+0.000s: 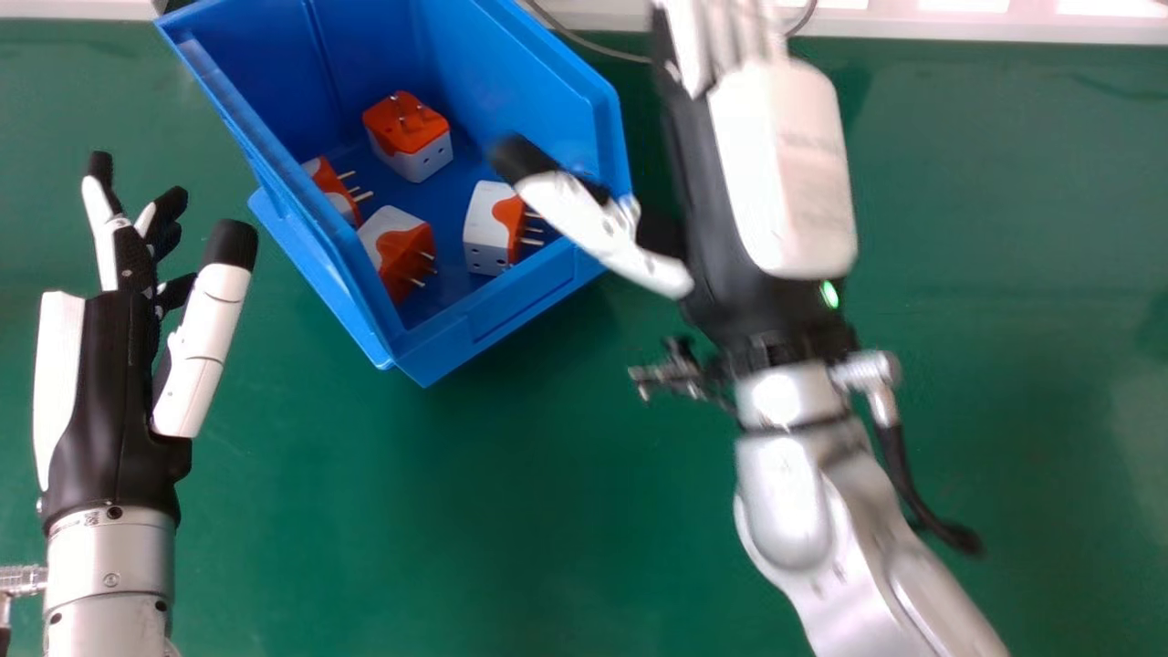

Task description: Pick all objects and put in blue box

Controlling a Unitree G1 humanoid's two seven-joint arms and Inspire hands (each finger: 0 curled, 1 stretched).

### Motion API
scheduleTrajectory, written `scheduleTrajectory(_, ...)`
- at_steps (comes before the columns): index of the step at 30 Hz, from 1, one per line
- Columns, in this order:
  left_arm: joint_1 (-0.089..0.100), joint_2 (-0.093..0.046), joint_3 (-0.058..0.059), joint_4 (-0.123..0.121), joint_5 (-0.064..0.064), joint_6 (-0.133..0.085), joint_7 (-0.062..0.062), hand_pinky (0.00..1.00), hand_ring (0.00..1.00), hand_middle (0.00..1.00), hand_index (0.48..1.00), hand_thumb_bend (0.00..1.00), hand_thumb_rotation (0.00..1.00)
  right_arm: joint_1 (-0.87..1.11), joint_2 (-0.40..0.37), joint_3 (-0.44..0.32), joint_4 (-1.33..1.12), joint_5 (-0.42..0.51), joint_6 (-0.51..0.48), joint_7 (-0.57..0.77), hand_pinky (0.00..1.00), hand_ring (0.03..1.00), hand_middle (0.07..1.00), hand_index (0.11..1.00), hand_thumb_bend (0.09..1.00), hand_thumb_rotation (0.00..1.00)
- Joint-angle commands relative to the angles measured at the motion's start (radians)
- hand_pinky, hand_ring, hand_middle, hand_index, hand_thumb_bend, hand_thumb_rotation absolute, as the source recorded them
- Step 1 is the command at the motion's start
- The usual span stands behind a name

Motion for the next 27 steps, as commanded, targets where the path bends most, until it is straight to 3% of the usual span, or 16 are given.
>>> scheduleTrajectory(1, -0.007, 0.014, 0.006, -0.002, -0.008, -0.020, 0.001, 0.84, 0.93, 0.94, 0.952, 0.79, 1.00, 0.088, -0.020, -0.039, -0.084, -0.013, 0.012, 0.014, 1.00, 1.000, 1.000, 1.000, 0.382, 1.00)
scheduleTrajectory(6, -0.015, 0.020, 0.009, 0.011, -0.007, -0.023, 0.001, 0.85, 0.93, 0.94, 0.952, 0.78, 1.00, 0.202, -0.040, -0.093, -0.129, -0.021, 0.027, 0.037, 1.00, 1.000, 1.000, 1.000, 0.379, 1.00)
scheduleTrajectory(12, -0.012, 0.023, 0.010, 0.010, -0.008, -0.027, 0.001, 0.85, 0.93, 0.94, 0.952, 0.79, 1.00, 0.310, -0.059, -0.162, -0.169, -0.008, 0.055, 0.089, 1.00, 1.000, 1.000, 1.000, 0.362, 1.00)
scheduleTrajectory(22, -0.018, 0.033, 0.018, 0.039, -0.016, -0.046, 0.001, 0.85, 0.93, 0.94, 0.952, 0.80, 1.00, 0.407, -0.010, -0.240, -0.227, 0.099, 0.072, 0.166, 0.99, 1.000, 1.000, 1.000, 0.338, 1.00)
scheduleTrajectory(27, -0.012, 0.029, 0.017, 0.043, -0.015, -0.053, 0.007, 0.86, 0.94, 0.94, 0.950, 0.82, 1.00, 0.417, -0.009, -0.256, -0.215, 0.138, 0.033, 0.174, 0.99, 1.000, 1.000, 1.000, 0.332, 1.00)
